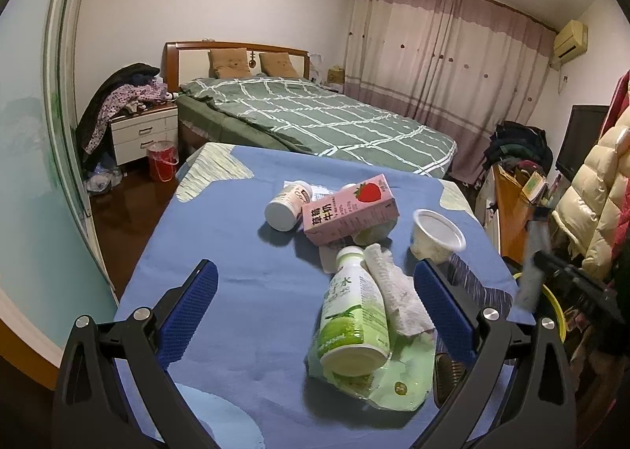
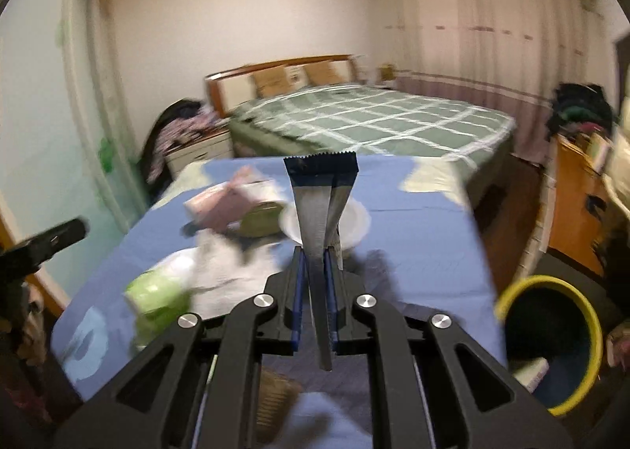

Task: Collect trash
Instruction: 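Carry the strip over the bin and open the right gripper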

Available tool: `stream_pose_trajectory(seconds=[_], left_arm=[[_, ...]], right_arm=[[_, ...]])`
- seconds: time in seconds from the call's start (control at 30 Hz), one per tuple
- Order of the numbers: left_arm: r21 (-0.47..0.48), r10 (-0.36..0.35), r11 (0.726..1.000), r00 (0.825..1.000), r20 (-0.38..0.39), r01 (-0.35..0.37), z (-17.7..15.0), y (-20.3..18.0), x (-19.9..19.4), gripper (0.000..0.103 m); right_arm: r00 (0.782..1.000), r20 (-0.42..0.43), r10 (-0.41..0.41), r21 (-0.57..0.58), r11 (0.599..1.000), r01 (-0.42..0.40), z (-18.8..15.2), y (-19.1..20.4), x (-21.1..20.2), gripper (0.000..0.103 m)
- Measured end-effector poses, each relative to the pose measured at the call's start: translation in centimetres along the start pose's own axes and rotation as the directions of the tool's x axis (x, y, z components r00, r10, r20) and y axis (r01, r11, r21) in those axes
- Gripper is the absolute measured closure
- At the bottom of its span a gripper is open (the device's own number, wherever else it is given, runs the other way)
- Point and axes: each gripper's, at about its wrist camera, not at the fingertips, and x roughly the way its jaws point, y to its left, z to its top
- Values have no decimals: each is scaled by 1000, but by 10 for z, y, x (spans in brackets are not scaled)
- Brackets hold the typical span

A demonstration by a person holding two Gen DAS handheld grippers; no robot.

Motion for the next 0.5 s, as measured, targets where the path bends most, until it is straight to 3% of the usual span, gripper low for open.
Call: stream_pose_trajectory(seconds=[0.1,0.3,0.5], left_arm=[[12,-4,1000,1000,-17,5,-1,-6,7,5],[40,-8,999,999,-47,10,0,-21,20,5],[60,-6,998,998,-62,10,3,-31,29,5]], right_arm=[[996,2,-93,80,993,92,-4,-45,-4,93],[964,-44,-264,198,943,267,-23,-121,-3,93],[936,-114,-333,261,899,351,-44,-178,14,93]])
